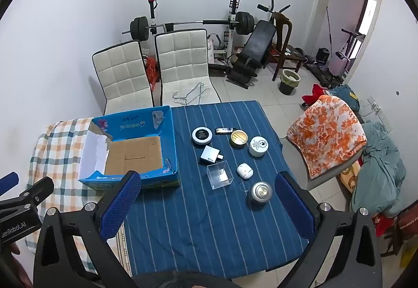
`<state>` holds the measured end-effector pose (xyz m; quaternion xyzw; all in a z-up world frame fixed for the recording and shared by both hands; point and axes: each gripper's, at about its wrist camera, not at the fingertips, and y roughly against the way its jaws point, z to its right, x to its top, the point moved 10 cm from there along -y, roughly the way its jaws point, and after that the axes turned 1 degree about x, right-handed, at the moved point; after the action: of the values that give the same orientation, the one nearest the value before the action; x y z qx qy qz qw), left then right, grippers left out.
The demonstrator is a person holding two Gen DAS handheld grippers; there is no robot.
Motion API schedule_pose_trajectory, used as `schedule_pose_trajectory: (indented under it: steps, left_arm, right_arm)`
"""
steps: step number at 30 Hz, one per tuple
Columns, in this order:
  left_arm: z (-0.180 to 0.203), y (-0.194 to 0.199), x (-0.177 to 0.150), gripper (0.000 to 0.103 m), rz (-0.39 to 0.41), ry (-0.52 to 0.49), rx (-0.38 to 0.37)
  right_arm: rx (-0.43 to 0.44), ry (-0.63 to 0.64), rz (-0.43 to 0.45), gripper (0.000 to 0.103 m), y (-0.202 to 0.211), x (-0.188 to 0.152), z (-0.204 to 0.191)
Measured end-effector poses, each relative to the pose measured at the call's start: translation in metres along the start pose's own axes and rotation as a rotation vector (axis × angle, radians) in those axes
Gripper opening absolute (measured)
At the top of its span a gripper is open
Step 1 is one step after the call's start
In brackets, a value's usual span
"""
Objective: Organize rigid objects
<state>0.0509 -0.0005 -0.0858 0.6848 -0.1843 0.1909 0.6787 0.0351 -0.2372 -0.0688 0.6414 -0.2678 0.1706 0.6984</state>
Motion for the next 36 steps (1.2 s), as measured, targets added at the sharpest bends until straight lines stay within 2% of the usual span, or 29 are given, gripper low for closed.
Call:
schedule_pose_trajectory:
  steps: [36]
  left_arm:
    - [-0.0059, 0.0082, 0.0053, 0.103, 0.025, 0.017, 0.021]
  right_arm:
    - [0.016, 0.015, 0.013, 0.103, 0.0069, 0.0057, -0.0015]
